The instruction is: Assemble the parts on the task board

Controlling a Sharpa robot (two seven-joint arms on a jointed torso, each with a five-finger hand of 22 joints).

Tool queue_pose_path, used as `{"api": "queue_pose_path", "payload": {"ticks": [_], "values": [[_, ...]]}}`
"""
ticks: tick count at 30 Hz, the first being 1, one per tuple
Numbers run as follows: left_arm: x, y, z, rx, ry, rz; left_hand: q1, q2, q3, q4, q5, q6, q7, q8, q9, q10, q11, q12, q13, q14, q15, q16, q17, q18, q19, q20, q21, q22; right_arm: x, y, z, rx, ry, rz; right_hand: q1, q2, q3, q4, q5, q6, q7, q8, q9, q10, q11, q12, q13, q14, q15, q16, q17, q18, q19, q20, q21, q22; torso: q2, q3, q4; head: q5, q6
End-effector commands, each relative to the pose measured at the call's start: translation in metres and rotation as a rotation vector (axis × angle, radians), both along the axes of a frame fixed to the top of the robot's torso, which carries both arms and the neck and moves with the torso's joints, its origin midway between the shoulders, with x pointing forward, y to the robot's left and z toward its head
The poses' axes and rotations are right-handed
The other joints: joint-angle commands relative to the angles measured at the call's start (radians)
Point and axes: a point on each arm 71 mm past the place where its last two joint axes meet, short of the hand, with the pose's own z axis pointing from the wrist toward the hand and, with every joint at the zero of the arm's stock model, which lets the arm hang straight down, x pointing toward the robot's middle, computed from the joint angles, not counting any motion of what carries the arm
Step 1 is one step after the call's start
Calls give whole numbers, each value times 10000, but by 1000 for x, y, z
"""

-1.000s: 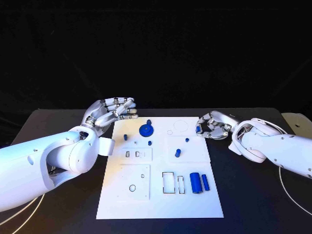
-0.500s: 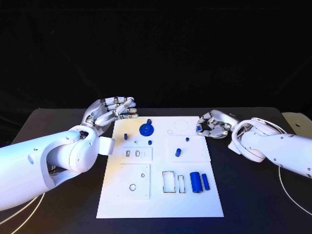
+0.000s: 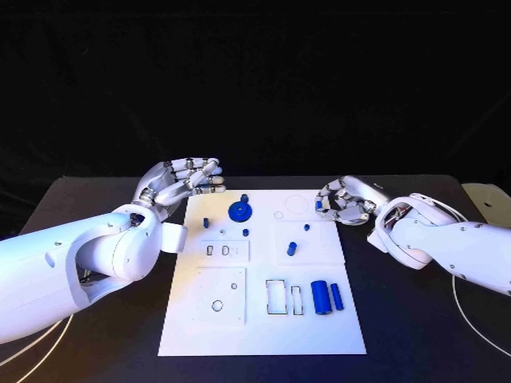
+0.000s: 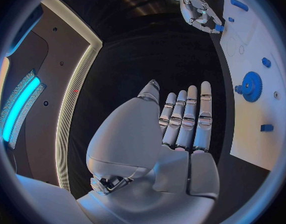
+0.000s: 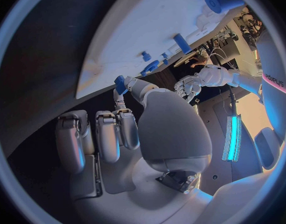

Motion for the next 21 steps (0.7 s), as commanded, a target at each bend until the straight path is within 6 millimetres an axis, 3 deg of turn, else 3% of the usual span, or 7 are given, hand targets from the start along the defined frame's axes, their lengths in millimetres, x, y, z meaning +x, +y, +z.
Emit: {"api": "queue_pose_path", "payload": {"ticks": [1, 11, 16, 21], "values": [[0, -1, 1, -94, -38, -166, 102, 14, 82, 0, -6, -29, 309, -44, -11, 38, 16, -39, 3, -10, -12, -63, 9, 144, 62, -4, -38, -11, -10, 17, 9, -17, -537, 6, 60, 197, 34, 4, 25, 39, -76, 263, 278, 24, -76, 46, 1277, 834, -76, 54, 1740, -142, 1045, -64, 45, 2629, -6, 3, -19, 62, -21], [2, 0, 0, -68, -40, -101, 111, 13, 89, 0, -5, -33, 308, -49, -13, 37, 17, -48, 2, -13, -11, -70, 13, 143, 63, -4, -41, -15, -41, 101, 30, -260, -804, 1309, -24, 208, 70, 10, 34, -40, -53, 263, 294, 9, -59, 18, 1252, 831, -66, 48, 1719, -142, 1045, -65, 45, 2629, -2, -17, -9, 210, -110], [4, -1, 0, -75, -55, -107, 99, 6, 84, 11, -12, -35, 310, -52, -15, 38, 18, -53, 2, -15, -9, -76, 17, 142, 64, -3, -44, -18, -48, 137, 24, -646, -680, 1748, -43, 205, 84, 1, 32, -72, -45, 259, 298, -1, -52, 3, 1238, 824, -62, 36, 1682, -142, 1045, -64, 45, 2629, 0, -33, 4, 280, -132], [4, -3, 0, -84, -58, -128, 99, 6, 84, 11, -12, -35, 310, -52, -15, 38, 18, -53, 2, -15, -9, -76, 17, 142, 64, -3, -44, -18, -53, 162, 11, -1044, -557, 2058, -128, 175, 76, 15, -10, -87, -35, 274, 313, 1, -42, 1, 1238, 821, -53, 32, 1670, -142, 1045, -59, 45, 2629, 9, -16, 15, 367, -164]]}}
